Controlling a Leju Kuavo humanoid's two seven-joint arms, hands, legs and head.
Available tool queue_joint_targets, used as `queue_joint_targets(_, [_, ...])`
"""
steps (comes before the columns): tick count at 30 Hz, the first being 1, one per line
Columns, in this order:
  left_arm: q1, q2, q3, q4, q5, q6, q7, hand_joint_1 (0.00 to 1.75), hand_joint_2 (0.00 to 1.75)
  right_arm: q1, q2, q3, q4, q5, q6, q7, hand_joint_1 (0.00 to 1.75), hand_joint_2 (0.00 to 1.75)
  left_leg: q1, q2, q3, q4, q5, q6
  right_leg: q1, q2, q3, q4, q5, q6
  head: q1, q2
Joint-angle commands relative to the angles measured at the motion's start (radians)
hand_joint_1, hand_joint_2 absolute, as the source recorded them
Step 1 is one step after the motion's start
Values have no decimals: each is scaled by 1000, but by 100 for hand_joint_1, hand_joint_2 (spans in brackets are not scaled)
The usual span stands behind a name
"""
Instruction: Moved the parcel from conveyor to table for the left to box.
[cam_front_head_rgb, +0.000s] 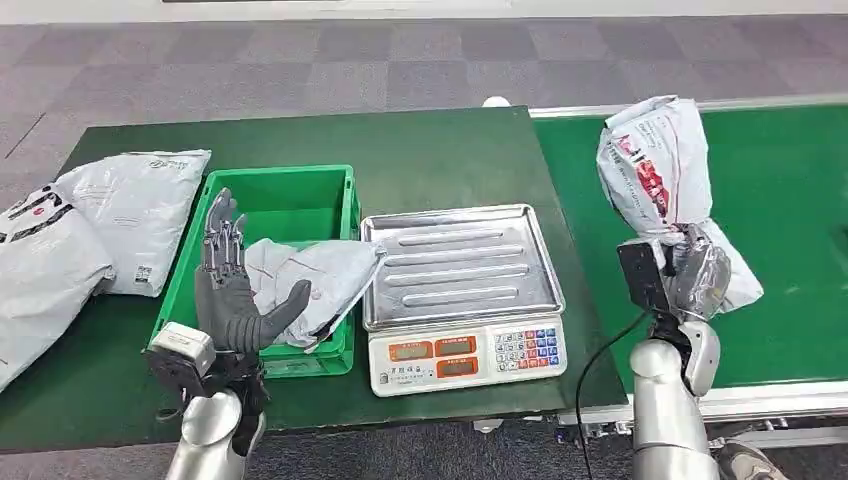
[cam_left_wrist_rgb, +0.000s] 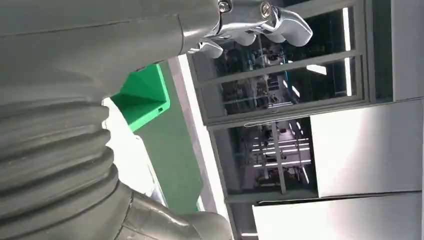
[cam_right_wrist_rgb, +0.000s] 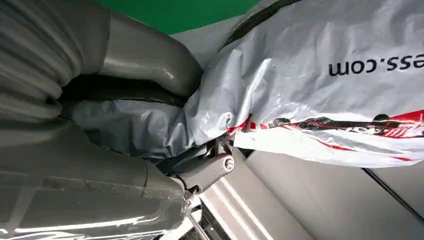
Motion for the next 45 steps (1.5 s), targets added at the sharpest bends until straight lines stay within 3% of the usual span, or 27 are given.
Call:
queue_joint_targets(1, [-23,8,37,33,-2,1,5,0,175,17,31,37,-104,-21,-36,-34,175,175,0,1,1,-1,0,0,0,2,1,0,0,0,0,0])
queue_joint_targets(7, [-56,2,29,56,2,-5,9,0,175,201,86,202,-497,-9,-202,-178,175,175,-1,0,1,-1,0,-1,-1,1,0,0,-1,-1,0,0])
queue_joint_targets(8, [-60,3,27,62,3,-8,9,0,175,225,102,219,-559,-8,-212,-235,175,175,-1,-1,1,-1,-1,-1,0,0,0,0,-1,-1,0,0])
queue_joint_targets(9, [-68,4,22,69,5,-16,9,0,175,244,153,204,-633,-26,-212,-378,175,175,0,0,3,-2,-1,-1,0,0,2,0,-2,-2,0,0])
queue_joint_targets(12, [-87,4,18,91,6,-22,10,0,175,302,144,301,-738,12,-212,-407,175,175,-1,-1,1,-1,-1,-1,-1,-1,0,1,-2,-2,0,0])
queue_joint_targets(15, [-86,5,19,90,6,-22,13,0,175,307,142,318,-721,22,-212,-407,175,175,0,0,2,-2,-1,-2,0,1,0,-1,-1,-2,0,0])
queue_joint_targets(16, [-73,9,26,77,7,-12,6,0,175,270,62,391,-540,107,-22,-210,175,175,0,1,3,-3,-2,-2,1,2,1,-2,-2,-2,0,0])
queue_joint_targets(17, [-66,14,26,70,5,-8,6,0,175,213,51,402,-476,111,-26,-187,175,175,1,1,3,-3,-1,-2,1,2,1,-2,-1,-2,0,0])
queue_joint_targets(19, [-54,21,27,64,-7,-12,-8,0,175,98,-8,456,-225,216,232,-14,175,175,1,7,3,-3,-2,-2,1,7,0,-2,0,-2,0,0])
queue_joint_targets(22, [-63,19,27,74,-12,-20,-15,0,175,20,-14,479,-38,235,260,-8,175,175,2,13,4,-3,-3,-2,2,12,1,-3,2,-3,0,0])
queue_joint_targets(23, [-76,19,24,83,-13,-22,-15,0,175,4,-22,501,3,223,316,-20,175,175,2,16,6,-5,-1,-2,2,16,2,-5,4,-3,0,0])
queue_joint_targets(24, [-85,19,23,97,-13,-22,-15,0,175,-3,-23,509,25,220,323,-21,175,175,1,13,5,-4,-1,-2,1,12,1,-4,3,-2,0,0])
queue_joint_targets(28, [-79,18,4,109,-15,-28,-14,0,175,35,-37,539,10,154,391,-34,175,175,1,2,1,-2,3,0,1,1,1,-2,2,0,0,0])
queue_joint_targets(35, [-61,19,-8,105,-18,-29,-18,0,175,64,-45,562,-11,104,425,-51,175,175,1,2,3,-3,2,-1,1,3,2,-3,2,-1,0,0])
queue_joint_targets(41, [-70,27,-33,125,-9,-31,-26,0,175,81,-94,656,-15,-45,580,-183,175,175,1,2,2,-3,1,-1,1,2,1,-3,2,-1,0,0])
queue_joint_targets(43, [-72,27,-38,131,-7,-30,-26,0,175,70,-95,675,-1,-56,587,-187,175,175,1,2,7,-8,2,-1,1,3,6,-8,3,-1,0,0])
queue_joint_targets(44, [-72,28,-40,130,-6,-29,-26,0,175,60,-97,684,9,-62,591,-186,175,175,1,1,1,-3,1,-1,1,1,0,-2,1,-1,0,0])
queue_joint_targets(45, [-71,28,-40,129,-5,-28,-27,0,175,55,-98,686,15,-63,591,-185,7,175,1,2,3,-5,2,-1,1,2,2,-4,2,-1,0,0])
